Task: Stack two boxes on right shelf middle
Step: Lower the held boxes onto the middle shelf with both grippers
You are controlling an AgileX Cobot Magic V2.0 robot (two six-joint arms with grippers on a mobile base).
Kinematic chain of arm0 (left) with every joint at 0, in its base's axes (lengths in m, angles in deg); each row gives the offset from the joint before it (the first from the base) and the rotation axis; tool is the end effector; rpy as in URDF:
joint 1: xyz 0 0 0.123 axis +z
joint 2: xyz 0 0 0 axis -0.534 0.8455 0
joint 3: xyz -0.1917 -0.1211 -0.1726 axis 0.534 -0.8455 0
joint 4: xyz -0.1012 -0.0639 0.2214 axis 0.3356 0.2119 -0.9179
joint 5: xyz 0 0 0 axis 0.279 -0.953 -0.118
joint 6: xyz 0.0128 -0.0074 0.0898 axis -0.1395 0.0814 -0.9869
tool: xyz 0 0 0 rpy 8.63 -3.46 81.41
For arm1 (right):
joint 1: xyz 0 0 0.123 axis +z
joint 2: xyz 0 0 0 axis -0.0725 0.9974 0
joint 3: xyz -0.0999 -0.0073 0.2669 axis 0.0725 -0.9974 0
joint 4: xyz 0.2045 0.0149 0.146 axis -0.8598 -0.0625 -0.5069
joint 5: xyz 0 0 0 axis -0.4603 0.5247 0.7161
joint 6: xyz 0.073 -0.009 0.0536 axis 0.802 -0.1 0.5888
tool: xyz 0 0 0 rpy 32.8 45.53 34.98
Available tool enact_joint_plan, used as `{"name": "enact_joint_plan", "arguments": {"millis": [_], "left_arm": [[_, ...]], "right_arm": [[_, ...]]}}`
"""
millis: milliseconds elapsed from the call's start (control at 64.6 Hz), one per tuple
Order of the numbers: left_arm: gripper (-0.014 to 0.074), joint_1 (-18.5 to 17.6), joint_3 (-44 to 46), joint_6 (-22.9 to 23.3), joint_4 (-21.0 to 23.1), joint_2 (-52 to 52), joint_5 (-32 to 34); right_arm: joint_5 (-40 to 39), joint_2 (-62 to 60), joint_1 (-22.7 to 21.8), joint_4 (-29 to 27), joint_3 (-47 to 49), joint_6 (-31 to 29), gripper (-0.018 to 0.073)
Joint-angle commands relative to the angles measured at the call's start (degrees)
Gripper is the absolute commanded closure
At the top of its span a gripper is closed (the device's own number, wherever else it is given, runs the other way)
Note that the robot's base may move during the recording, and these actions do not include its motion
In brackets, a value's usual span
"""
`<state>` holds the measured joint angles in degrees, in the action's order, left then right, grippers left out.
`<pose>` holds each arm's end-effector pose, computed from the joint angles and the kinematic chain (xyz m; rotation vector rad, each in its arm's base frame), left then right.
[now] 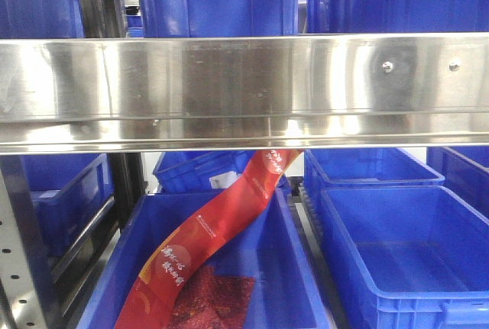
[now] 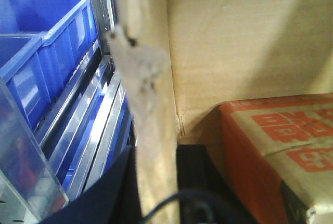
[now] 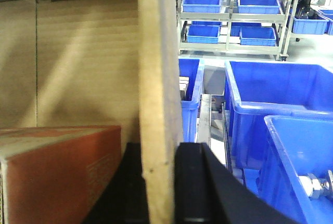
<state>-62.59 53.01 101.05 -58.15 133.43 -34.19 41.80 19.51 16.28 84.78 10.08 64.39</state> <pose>0.2831 -0.1041 0.5321 -0.1376 1.8907 0.0822 0.2969 0.0868 0.5082 -0.0418 1.6841 0.1238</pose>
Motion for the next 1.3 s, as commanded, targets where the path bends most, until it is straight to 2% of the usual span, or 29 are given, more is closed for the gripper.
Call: {"name": "enact_joint_plan", "arguments": {"millis": [0, 294, 511, 573, 712, 759, 836, 929, 991, 1146, 1223, 1285], "left_arm": [[0.0708, 0.38, 0.43, 0.01, -3.46, -0.41, 1.12], [0.0708, 0.38, 0.43, 0.01, -3.46, -0.41, 2.84], [0.0708, 0.38, 0.43, -0.37, -2.65, -0.41, 2.81], [0.0708, 1.29, 0.43, -3.01, 1.07, -0.41, 2.68], [0.0708, 7.55, 0.43, -10.27, 16.80, 0.34, 2.93], [0.0708, 10.04, 0.43, -11.75, 19.79, 0.88, 2.93], [0.0708, 13.88, 0.43, -16.93, 25.86, 2.22, 3.22], [0.0708, 16.68, 0.43, -20.13, 31.71, 4.28, 4.50], [0.0708, 17.84, 0.43, -20.68, 33.88, 5.73, 5.39], [0.0708, 17.96, 0.43, -20.83, 33.37, 7.34, 7.46], [0.0699, 17.96, 0.43, -20.91, 33.04, 7.60, 7.86], [0.0642, 17.96, 0.43, -20.91, 32.95, 7.73, 7.86]], "right_arm": [[-3.00, -1.44, -0.23, 0.65, 0.97, 0.52, 0.0713], [-2.15, -1.43, -0.23, 0.06, 0.97, 0.52, 0.0713], [8.22, -0.41, -0.23, -13.84, 0.97, 0.52, 0.0713], [8.22, 0.57, -0.23, -15.02, 1.26, 0.52, 0.0707], [11.75, 4.12, 0.29, -15.14, 4.80, 0.63, 0.0697], [13.47, 5.42, 0.41, -15.14, 6.56, 0.75, 0.0697], [15.80, 8.34, 0.41, -15.14, 9.72, 0.75, 0.0697], [15.26, 11.02, 0.41, -15.14, 11.35, 0.75, 0.0700], [14.96, 12.33, 0.41, -15.14, 12.04, 0.75, 0.0700], [13.72, 13.99, 0.41, -15.14, 12.37, 0.75, 0.0688], [13.15, 14.35, 0.41, -15.14, 12.37, 0.75, 0.0613], [12.63, 14.62, 0.41, -15.14, 12.37, 0.75, 0.0494]]}}
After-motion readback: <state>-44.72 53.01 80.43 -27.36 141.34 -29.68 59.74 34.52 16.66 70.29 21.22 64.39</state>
